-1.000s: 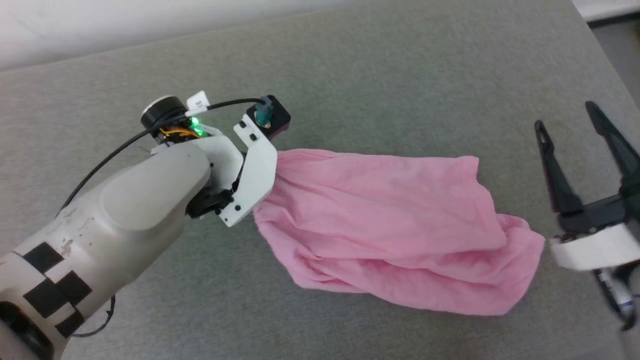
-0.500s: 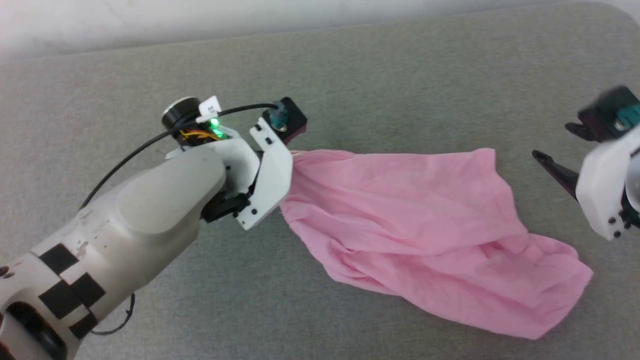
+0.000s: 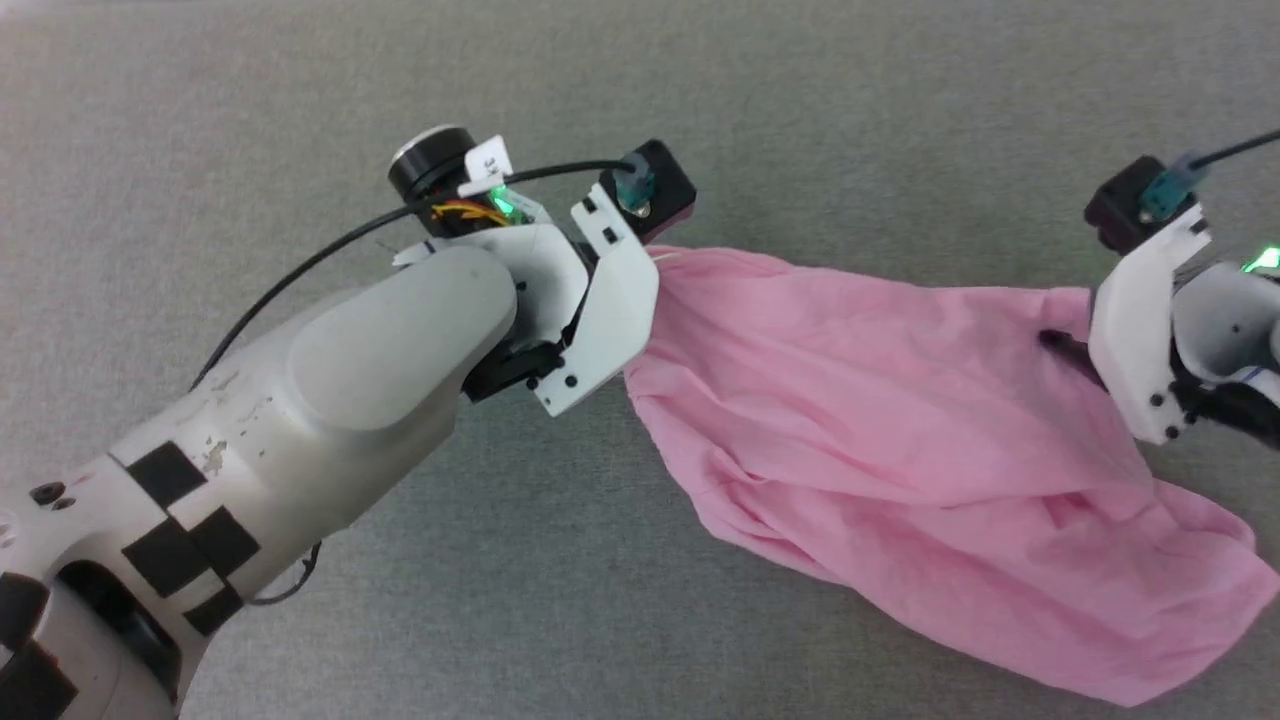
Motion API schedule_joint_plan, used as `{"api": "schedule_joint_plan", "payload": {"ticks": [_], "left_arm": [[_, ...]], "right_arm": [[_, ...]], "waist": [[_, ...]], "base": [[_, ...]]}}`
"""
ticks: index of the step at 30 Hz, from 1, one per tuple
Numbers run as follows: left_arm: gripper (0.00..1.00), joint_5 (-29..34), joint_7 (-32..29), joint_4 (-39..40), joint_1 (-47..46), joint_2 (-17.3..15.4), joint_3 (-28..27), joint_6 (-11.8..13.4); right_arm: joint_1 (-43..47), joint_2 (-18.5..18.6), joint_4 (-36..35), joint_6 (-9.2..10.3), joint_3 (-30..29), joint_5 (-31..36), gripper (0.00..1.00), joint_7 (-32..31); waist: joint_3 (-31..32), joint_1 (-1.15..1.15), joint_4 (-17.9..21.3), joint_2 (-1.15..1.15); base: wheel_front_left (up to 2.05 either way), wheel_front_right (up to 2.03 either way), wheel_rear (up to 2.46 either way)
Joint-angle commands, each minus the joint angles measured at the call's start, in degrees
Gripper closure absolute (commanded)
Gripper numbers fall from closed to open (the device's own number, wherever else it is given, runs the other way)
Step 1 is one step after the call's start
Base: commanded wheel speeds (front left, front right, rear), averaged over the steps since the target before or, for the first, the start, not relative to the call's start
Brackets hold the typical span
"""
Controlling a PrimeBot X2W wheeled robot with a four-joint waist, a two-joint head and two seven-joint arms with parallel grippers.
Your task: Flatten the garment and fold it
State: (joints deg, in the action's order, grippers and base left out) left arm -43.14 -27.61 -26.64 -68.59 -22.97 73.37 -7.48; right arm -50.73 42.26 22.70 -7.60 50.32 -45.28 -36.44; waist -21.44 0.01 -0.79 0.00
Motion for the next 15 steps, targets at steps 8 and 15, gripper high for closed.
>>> {"api": "schedule_joint_plan", "payload": {"ticks": [8,15], "left_arm": [[1.0,0.0,1.5,-0.9,-0.7,0.0,0.0,0.0],[1.0,-2.2,4.9,-3.0,0.7,-1.0,0.0,0.0]], "right_arm": [[-0.9,-2.2,5.3,0.11,9.8,-3.2,0.55,6.4],[-5.0,-1.0,5.8,0.11,11.4,-3.6,1.0,21.0]], "waist": [[-2.4,-0.01,-1.3,0.0],[0.8,-0.01,0.0,0.0]], "base": [[0.0,0.0,0.0],[0.0,0.0,0.0]]}}
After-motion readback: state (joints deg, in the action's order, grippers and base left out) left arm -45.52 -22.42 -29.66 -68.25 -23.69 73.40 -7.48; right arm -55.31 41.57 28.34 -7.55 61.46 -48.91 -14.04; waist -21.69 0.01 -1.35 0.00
